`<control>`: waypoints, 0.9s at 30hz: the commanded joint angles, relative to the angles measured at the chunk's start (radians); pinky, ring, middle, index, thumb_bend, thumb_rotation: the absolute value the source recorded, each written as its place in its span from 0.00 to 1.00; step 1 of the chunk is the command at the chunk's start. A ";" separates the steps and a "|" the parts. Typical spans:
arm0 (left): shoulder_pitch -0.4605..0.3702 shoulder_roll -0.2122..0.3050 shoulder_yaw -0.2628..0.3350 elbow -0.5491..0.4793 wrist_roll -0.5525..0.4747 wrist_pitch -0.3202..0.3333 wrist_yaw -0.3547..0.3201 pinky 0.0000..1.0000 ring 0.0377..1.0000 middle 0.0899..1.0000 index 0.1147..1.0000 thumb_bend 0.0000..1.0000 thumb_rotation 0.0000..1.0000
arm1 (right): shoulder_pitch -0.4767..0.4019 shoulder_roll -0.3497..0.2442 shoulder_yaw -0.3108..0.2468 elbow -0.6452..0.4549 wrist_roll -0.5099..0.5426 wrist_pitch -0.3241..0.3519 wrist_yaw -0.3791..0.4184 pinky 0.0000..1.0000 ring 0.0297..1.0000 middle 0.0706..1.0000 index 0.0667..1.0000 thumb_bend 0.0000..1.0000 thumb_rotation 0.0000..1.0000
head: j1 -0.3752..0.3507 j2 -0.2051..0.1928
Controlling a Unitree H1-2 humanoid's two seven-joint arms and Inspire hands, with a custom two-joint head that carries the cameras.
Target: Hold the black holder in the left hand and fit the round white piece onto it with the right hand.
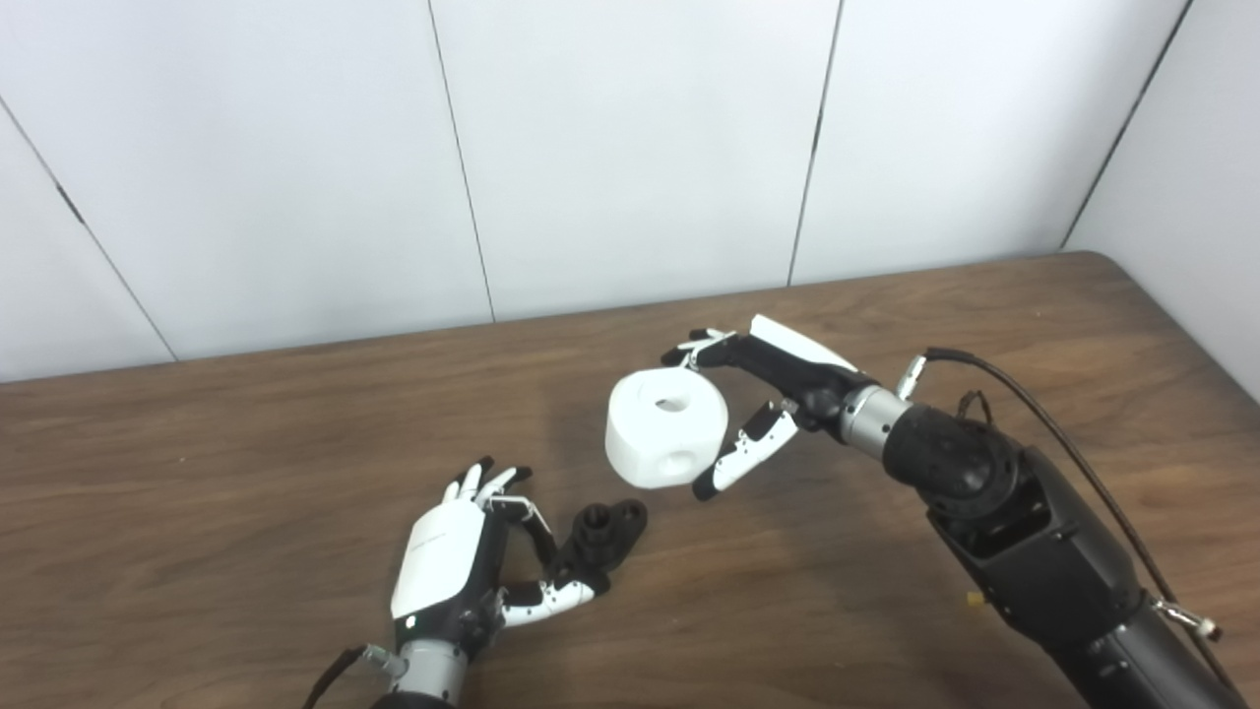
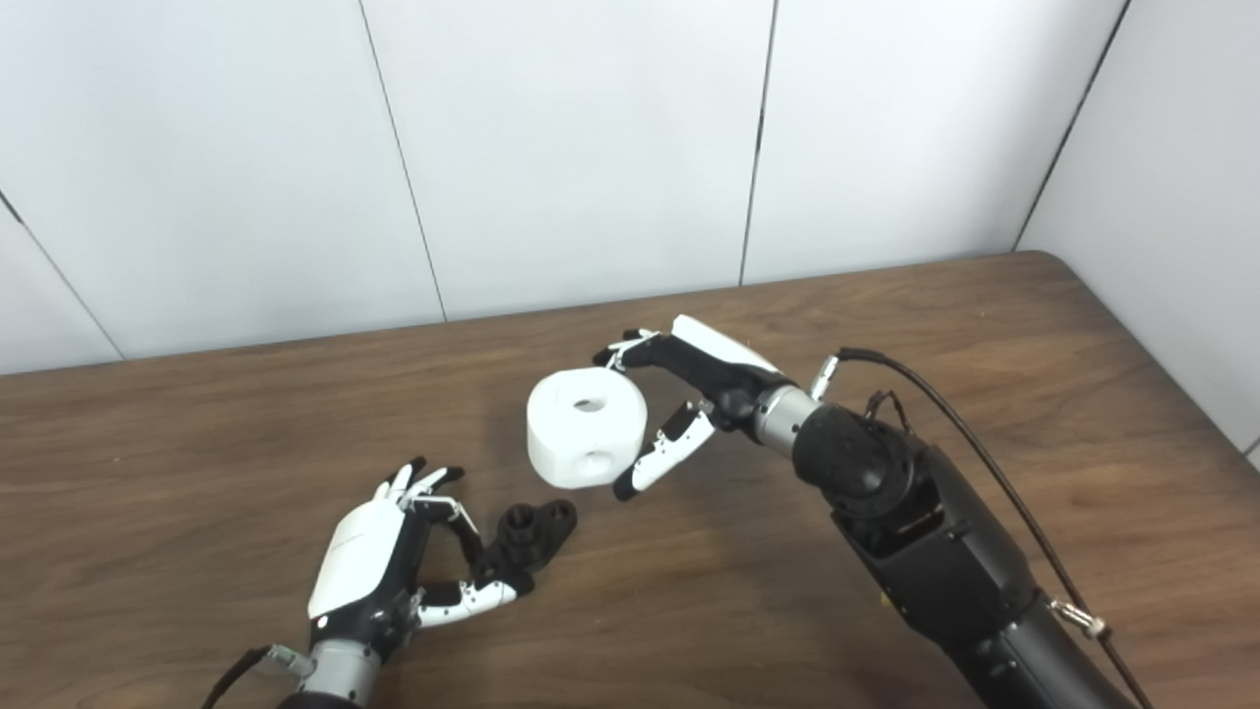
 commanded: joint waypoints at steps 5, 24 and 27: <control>-0.007 -0.011 -0.028 0.024 0.006 0.008 -0.035 1.00 1.00 0.88 0.41 0.52 0.05 | -0.036 0.001 -0.001 -0.017 -0.005 -0.052 -0.004 1.00 0.99 0.86 0.44 0.49 0.14 | 0.002 0.001; -0.004 -0.027 -0.038 0.012 0.010 0.029 -0.033 1.00 1.00 0.88 0.41 0.52 0.05 | -0.001 0.026 0.036 -0.014 -0.027 -0.086 -0.002 1.00 0.97 0.84 0.44 0.49 0.13 | 0.026 0.019; -0.002 -0.029 -0.039 0.009 0.010 0.031 -0.033 1.00 1.00 0.88 0.41 0.52 0.05 | -0.001 0.027 0.041 -0.008 -0.024 -0.091 0.000 1.00 0.98 0.85 0.44 0.49 0.13 | 0.030 0.021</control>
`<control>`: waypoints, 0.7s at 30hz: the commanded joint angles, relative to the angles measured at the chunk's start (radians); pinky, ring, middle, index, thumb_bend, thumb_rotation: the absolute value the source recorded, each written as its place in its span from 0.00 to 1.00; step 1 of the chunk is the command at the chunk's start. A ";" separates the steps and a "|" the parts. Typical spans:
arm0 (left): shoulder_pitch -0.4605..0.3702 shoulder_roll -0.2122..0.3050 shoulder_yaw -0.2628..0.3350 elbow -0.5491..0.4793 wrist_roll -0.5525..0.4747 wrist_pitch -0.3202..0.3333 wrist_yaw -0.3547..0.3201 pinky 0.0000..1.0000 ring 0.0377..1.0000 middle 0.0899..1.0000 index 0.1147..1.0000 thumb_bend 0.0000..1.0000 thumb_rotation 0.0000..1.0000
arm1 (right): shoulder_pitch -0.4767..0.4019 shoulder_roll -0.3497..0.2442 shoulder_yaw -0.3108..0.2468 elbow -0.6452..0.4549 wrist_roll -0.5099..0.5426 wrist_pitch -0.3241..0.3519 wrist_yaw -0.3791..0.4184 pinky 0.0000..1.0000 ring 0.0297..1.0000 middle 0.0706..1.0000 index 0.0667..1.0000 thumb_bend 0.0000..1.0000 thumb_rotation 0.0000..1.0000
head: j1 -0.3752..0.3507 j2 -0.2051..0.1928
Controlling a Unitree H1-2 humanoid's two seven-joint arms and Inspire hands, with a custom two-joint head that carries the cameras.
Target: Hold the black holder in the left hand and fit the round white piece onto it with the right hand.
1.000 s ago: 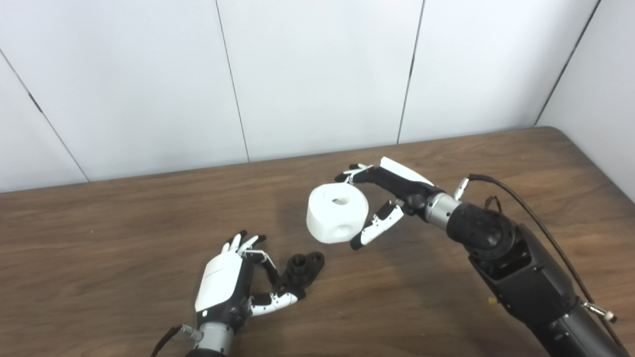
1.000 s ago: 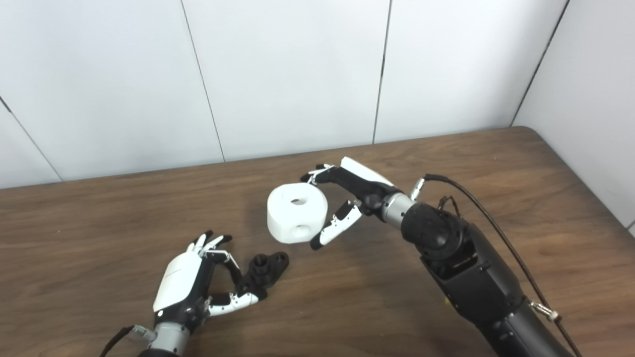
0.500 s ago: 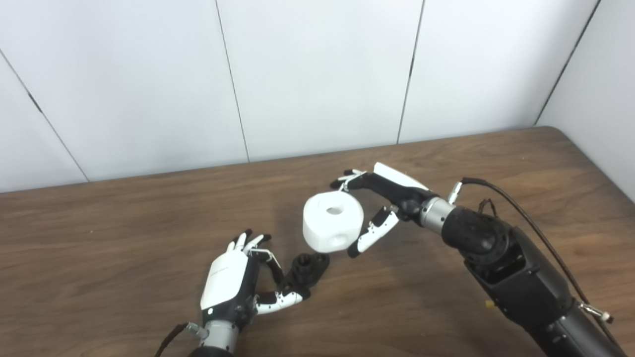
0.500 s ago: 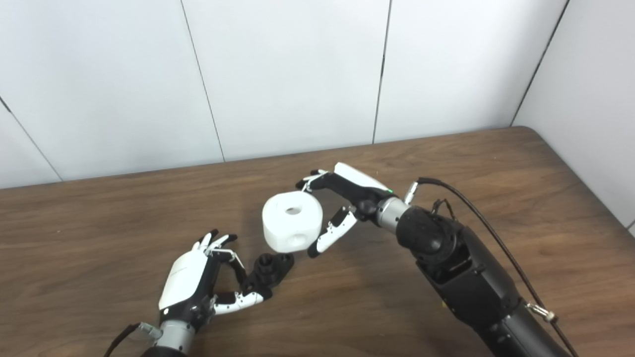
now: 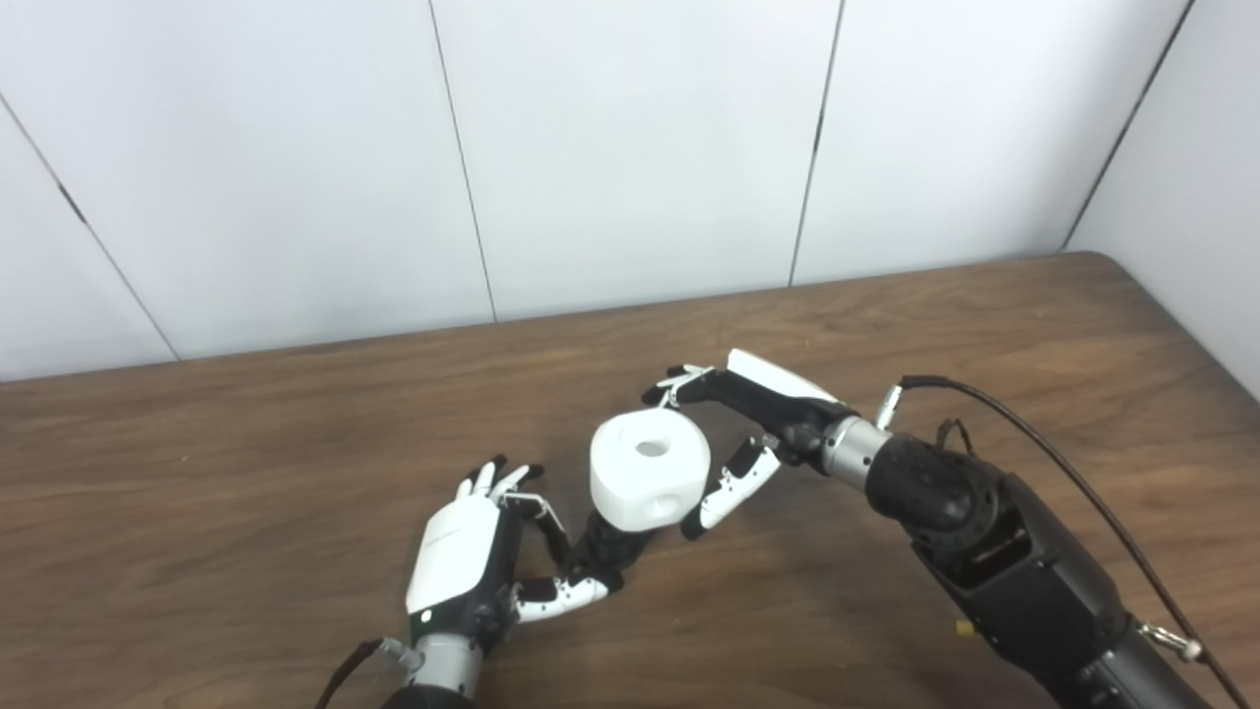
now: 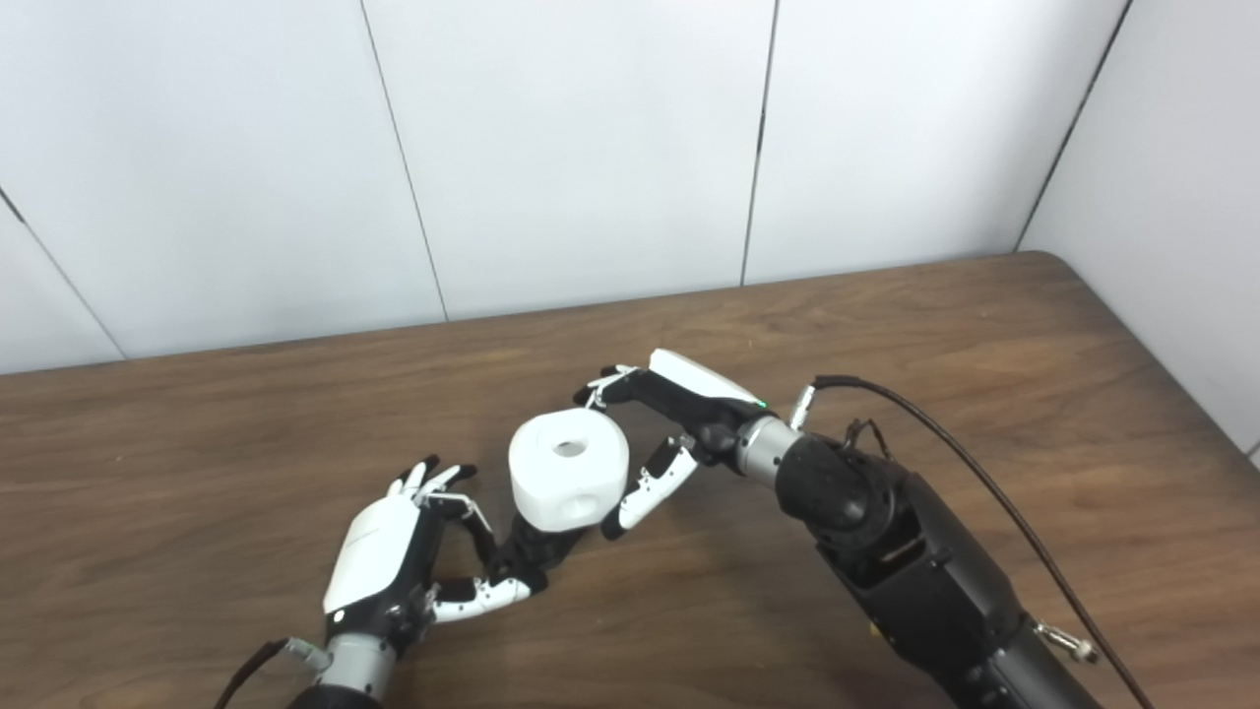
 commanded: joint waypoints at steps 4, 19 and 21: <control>0.010 -0.015 -0.028 0.002 0.012 0.008 -0.028 1.00 1.00 0.88 0.41 0.52 0.05 | -0.029 0.008 -0.008 -0.017 0.008 -0.044 0.002 1.00 0.98 0.85 0.44 0.49 0.13 | 0.005 0.005; 0.042 -0.017 -0.044 -0.044 0.025 0.035 -0.041 1.00 1.00 0.88 0.41 0.52 0.05 | -0.036 0.038 -0.004 -0.007 0.005 -0.055 0.008 1.00 0.98 0.85 0.44 0.49 0.13 | 0.014 0.024; 0.045 -0.017 -0.044 -0.048 0.027 0.039 -0.044 1.00 1.00 0.88 0.41 0.52 0.05 | -0.039 0.045 -0.003 -0.005 0.005 -0.056 0.009 1.00 0.98 0.85 0.44 0.49 0.13 | 0.014 0.026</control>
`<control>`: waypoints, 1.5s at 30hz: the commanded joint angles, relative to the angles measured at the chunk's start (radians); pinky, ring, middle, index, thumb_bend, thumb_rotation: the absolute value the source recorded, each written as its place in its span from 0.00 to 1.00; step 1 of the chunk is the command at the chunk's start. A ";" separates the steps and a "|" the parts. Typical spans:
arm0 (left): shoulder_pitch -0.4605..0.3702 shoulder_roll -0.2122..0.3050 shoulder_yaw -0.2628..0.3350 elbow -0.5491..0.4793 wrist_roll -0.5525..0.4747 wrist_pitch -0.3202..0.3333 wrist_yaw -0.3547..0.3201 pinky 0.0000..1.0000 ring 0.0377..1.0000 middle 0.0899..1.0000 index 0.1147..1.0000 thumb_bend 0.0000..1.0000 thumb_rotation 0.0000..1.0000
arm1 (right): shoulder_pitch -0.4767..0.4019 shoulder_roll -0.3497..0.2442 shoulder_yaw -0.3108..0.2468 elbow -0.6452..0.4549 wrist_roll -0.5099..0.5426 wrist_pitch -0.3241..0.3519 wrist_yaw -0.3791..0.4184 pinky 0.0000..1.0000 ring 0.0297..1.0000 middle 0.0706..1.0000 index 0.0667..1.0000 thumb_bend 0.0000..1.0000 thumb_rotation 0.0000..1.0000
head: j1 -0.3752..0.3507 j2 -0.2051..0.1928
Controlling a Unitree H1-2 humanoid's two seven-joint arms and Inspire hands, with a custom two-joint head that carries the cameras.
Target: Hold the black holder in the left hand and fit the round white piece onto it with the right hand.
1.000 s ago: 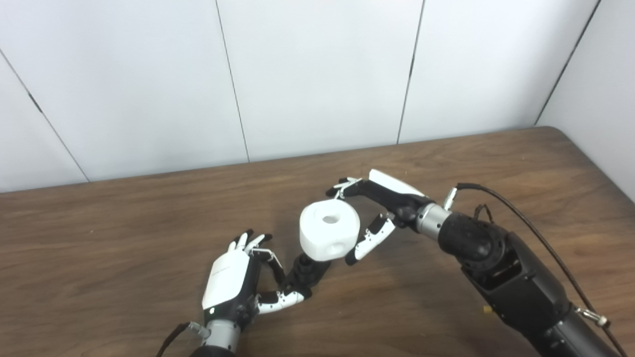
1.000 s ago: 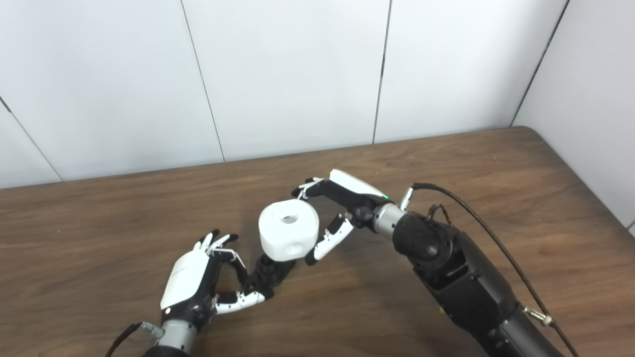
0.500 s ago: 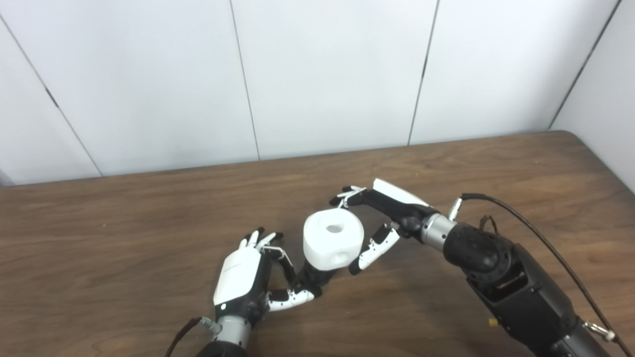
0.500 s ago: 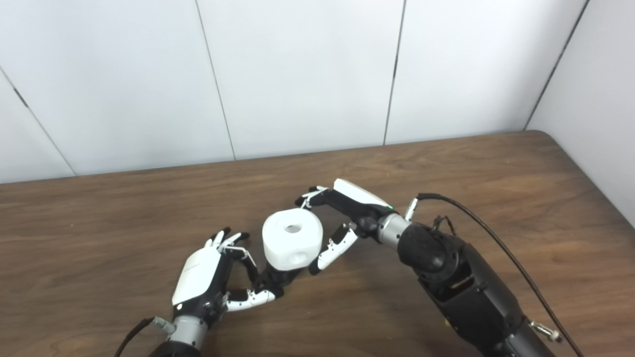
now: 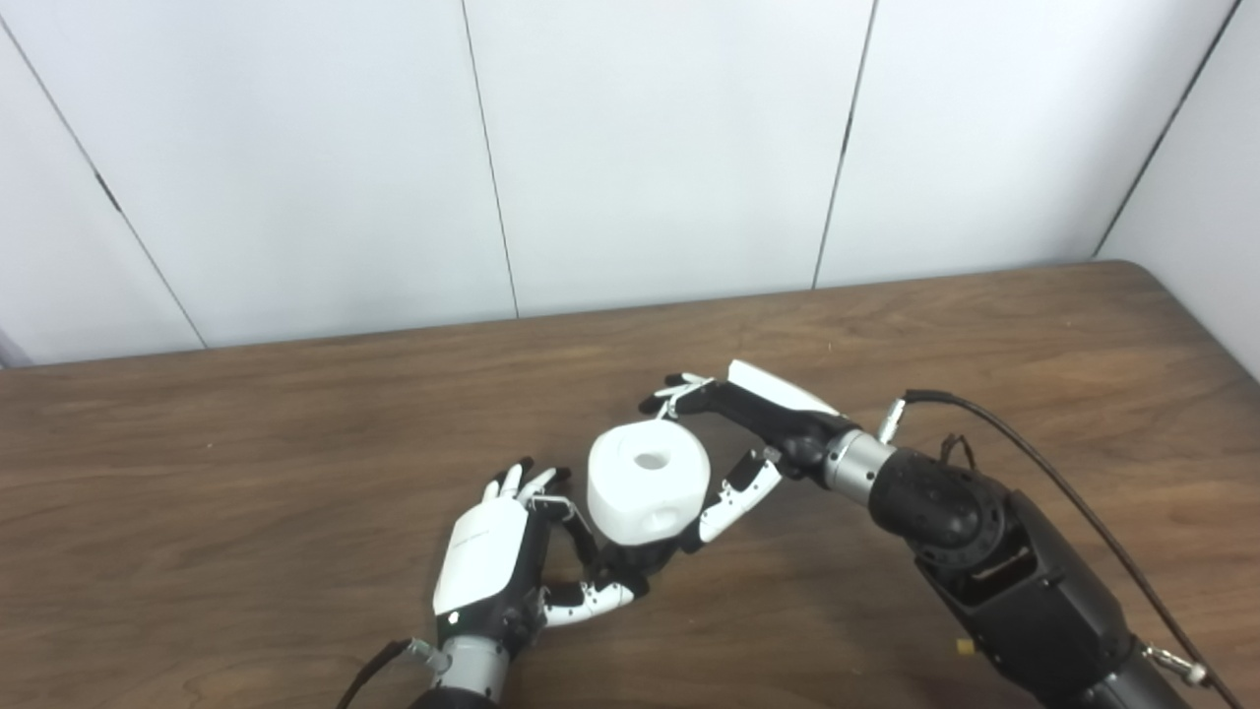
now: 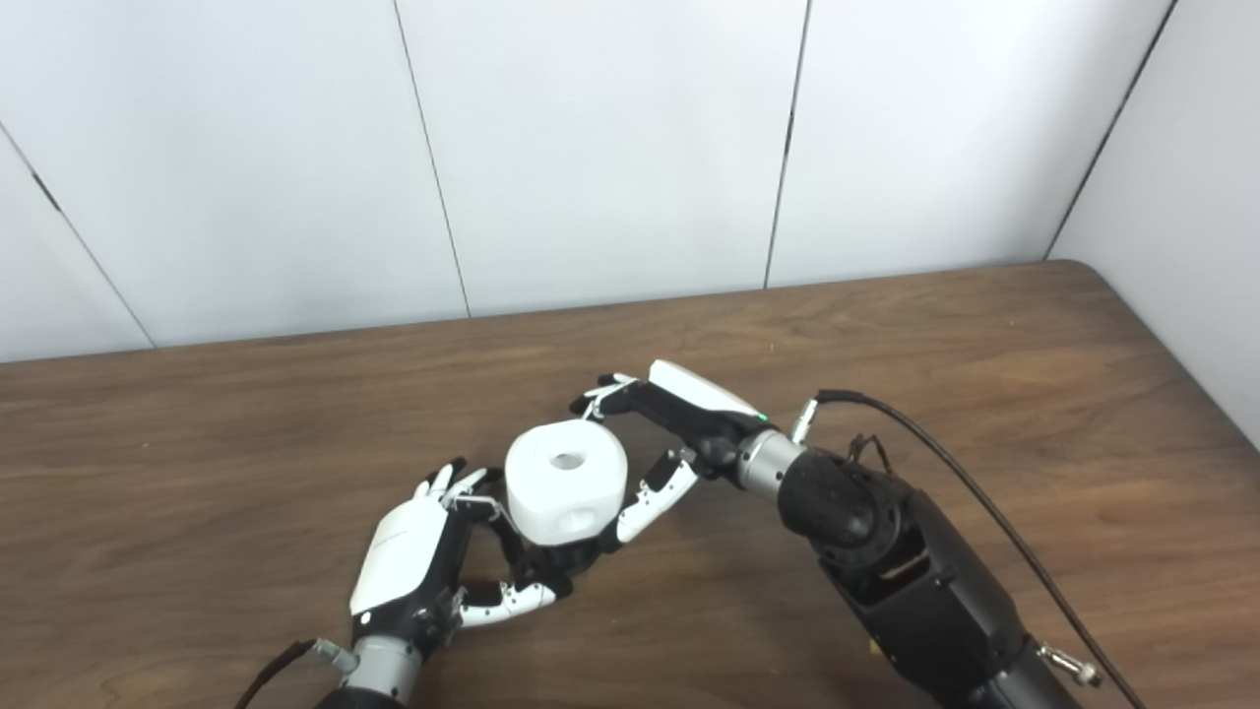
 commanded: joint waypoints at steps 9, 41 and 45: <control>0.033 0.001 -0.019 -0.026 0.001 0.006 -0.046 1.00 1.00 0.88 0.41 0.52 0.05 | -0.049 0.026 -0.005 -0.011 -0.004 -0.031 -0.002 1.00 0.98 0.84 0.44 0.49 0.13 | -0.003 0.016; 0.028 0.019 0.000 -0.010 -0.017 -0.015 -0.041 1.00 1.00 0.88 0.41 0.52 0.05 | -0.060 -0.059 -0.023 -0.057 -0.049 -0.017 0.068 1.00 0.97 0.84 0.44 0.49 0.13 | -0.054 0.019; 0.027 0.018 -0.001 -0.010 -0.014 -0.013 -0.040 1.00 1.00 0.88 0.41 0.52 0.05 | -0.061 -0.059 -0.026 -0.057 -0.053 -0.019 0.070 1.00 0.97 0.84 0.44 0.49 0.13 | -0.054 0.019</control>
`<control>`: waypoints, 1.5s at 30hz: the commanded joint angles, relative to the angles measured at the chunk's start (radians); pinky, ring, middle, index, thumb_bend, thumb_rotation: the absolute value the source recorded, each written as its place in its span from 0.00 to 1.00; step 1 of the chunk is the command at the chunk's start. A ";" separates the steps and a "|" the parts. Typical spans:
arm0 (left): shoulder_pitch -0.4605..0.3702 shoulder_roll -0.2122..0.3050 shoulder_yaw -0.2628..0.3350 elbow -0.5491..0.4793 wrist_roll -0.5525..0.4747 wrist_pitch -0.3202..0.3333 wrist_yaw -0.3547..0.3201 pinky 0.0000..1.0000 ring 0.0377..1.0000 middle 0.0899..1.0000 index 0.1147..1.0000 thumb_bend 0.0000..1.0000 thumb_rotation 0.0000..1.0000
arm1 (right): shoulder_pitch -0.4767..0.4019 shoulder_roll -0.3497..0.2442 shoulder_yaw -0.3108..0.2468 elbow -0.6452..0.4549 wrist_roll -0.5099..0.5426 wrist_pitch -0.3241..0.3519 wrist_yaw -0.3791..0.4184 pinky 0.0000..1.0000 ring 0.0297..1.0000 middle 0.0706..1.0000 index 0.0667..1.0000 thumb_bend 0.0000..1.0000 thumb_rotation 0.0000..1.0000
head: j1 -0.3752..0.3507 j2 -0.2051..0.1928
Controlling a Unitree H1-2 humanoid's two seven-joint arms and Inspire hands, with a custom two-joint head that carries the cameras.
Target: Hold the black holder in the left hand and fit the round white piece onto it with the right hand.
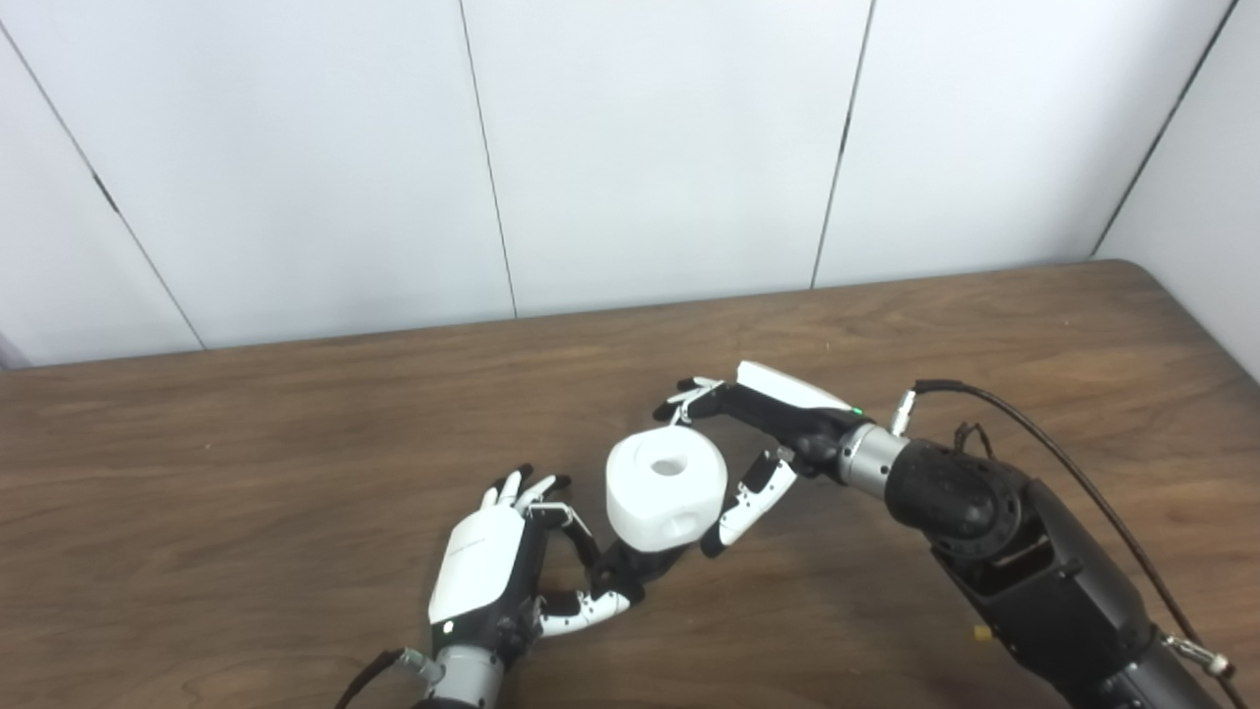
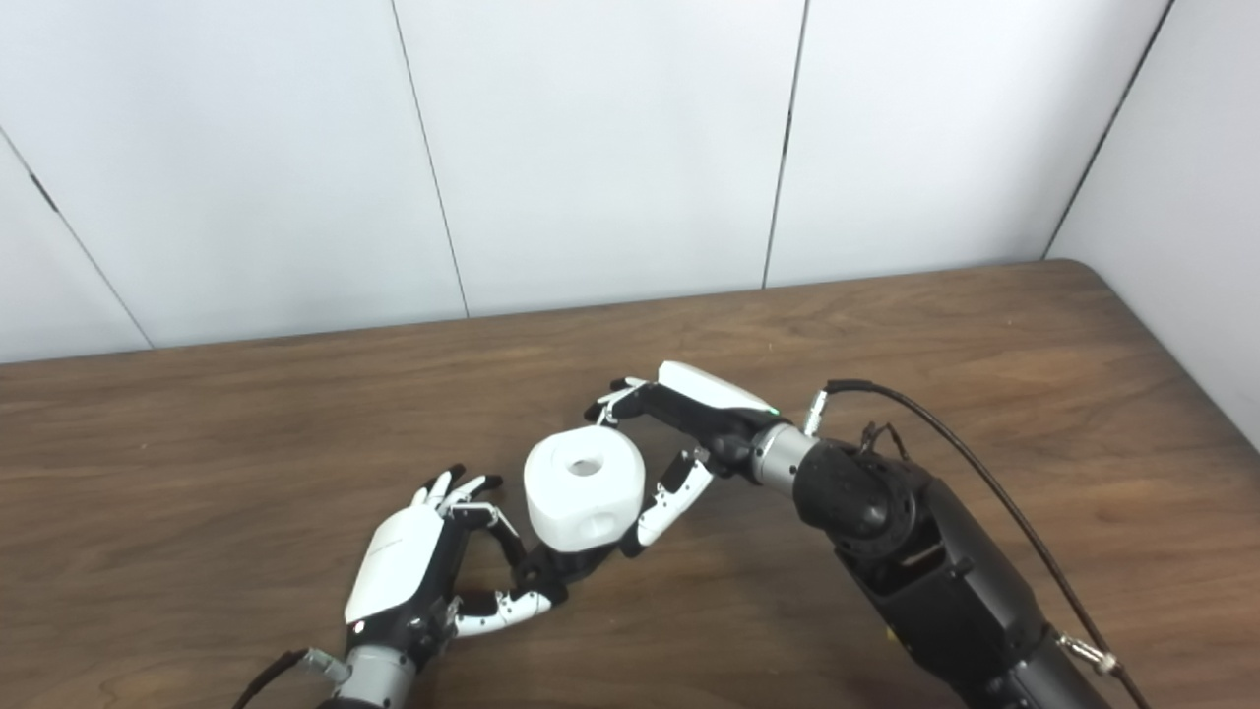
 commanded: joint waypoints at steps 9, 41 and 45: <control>0.005 -0.004 -0.011 0.021 0.006 0.005 -0.023 1.00 1.00 0.88 0.41 0.52 0.05 | -0.036 -0.001 -0.024 -0.035 0.008 -0.021 -0.007 1.00 0.97 0.84 0.44 0.50 0.13 | 0.007 0.001; 0.021 -0.011 -0.014 -0.005 0.008 0.017 -0.029 1.00 1.00 0.88 0.41 0.52 0.05 | -0.025 0.050 -0.004 -0.009 -0.004 -0.041 -0.020 1.00 0.98 0.84 0.44 0.50 0.13 | 0.028 0.013; 0.023 -0.011 -0.014 -0.005 0.007 0.017 -0.027 1.00 1.00 0.88 0.41 0.52 0.05 | -0.021 0.053 -0.003 -0.005 -0.003 -0.053 -0.025 1.00 0.98 0.84 0.44 0.50 0.13 | 0.028 0.013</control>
